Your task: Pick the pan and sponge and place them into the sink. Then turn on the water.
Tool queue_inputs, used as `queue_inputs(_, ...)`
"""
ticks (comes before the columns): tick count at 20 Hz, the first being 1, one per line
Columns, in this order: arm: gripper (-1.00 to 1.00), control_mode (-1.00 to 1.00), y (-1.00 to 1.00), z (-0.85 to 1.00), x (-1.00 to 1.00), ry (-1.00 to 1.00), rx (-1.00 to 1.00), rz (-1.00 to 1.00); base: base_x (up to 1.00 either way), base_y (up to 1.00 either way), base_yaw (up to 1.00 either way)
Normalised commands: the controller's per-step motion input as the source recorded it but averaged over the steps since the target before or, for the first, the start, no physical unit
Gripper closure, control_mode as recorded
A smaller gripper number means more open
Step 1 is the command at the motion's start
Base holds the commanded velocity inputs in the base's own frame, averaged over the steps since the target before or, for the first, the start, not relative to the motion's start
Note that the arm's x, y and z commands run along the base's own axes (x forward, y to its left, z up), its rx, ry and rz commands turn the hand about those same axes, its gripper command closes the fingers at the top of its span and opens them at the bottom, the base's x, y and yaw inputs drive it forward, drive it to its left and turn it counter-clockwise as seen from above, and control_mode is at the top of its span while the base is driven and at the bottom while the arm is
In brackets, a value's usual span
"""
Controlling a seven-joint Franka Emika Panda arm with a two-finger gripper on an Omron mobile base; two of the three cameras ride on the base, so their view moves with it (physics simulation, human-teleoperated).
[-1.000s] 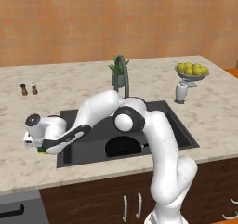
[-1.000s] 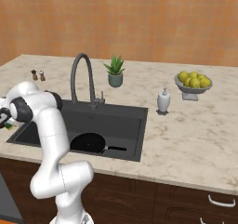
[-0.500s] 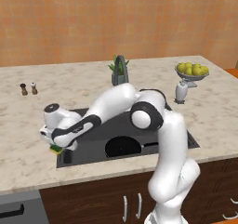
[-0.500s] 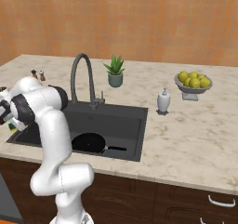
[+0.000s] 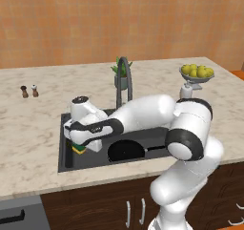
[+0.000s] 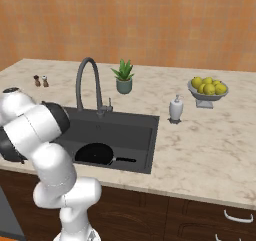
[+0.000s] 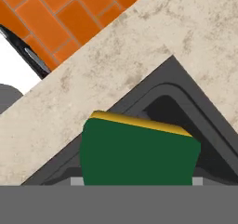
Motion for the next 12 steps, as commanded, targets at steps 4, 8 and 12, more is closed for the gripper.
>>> queue_inputs(4, 1.00, -1.00, -0.92, 0.71, -0.66, -0.01, 0.07, -0.12, 0.00, 0.00, 0.00)
queue_inputs(8, 1.00, -1.00, -0.83, 0.87, -0.59, 0.00, 0.07, -0.11, 0.00, 0.00, 0.00)
queue_inputs(12, 1.00, -1.00, -0.85, 0.81, -0.63, -0.03, 0.04, -0.12, 0.00, 0.00, 0.00)
